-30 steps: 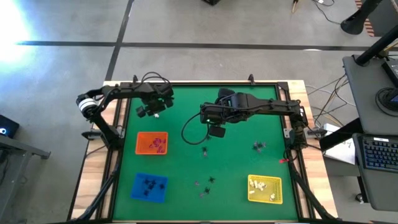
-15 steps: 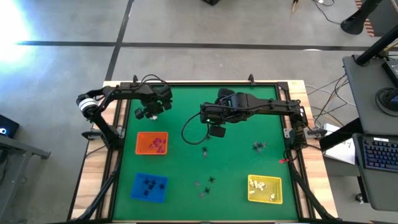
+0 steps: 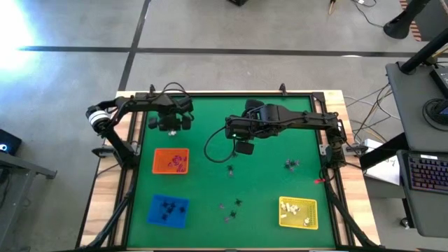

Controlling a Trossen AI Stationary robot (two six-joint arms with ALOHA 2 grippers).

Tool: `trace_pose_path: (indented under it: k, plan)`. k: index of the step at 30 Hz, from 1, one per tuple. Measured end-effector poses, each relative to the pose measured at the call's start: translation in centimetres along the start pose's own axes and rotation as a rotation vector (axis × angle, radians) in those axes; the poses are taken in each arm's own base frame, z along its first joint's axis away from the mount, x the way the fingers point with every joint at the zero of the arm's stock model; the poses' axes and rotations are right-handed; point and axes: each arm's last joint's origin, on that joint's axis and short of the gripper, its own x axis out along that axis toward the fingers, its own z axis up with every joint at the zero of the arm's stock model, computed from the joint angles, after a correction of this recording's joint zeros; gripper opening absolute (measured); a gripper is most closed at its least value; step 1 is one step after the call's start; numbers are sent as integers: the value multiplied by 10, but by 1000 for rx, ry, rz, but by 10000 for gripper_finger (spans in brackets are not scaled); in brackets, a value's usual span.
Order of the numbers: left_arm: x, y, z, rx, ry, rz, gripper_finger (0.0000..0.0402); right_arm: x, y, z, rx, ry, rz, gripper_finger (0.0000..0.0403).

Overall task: Sort Halloween decoration
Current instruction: Put the white skeleton toy into the yellow bin

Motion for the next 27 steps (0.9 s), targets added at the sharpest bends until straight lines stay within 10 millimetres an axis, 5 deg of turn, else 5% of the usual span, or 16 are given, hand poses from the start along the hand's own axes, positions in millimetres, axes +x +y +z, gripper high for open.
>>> trace_pose_path:
  k: [19, 27]
  plan:
    - [-3, 1, 0, 631, -11, -9, 118, 0, 2, 0, 21, 4, 51, 82]
    - [-33, -3, 7, 763, -59, -67, 118, 0, 2, 3, 56, -18, 58, 82]
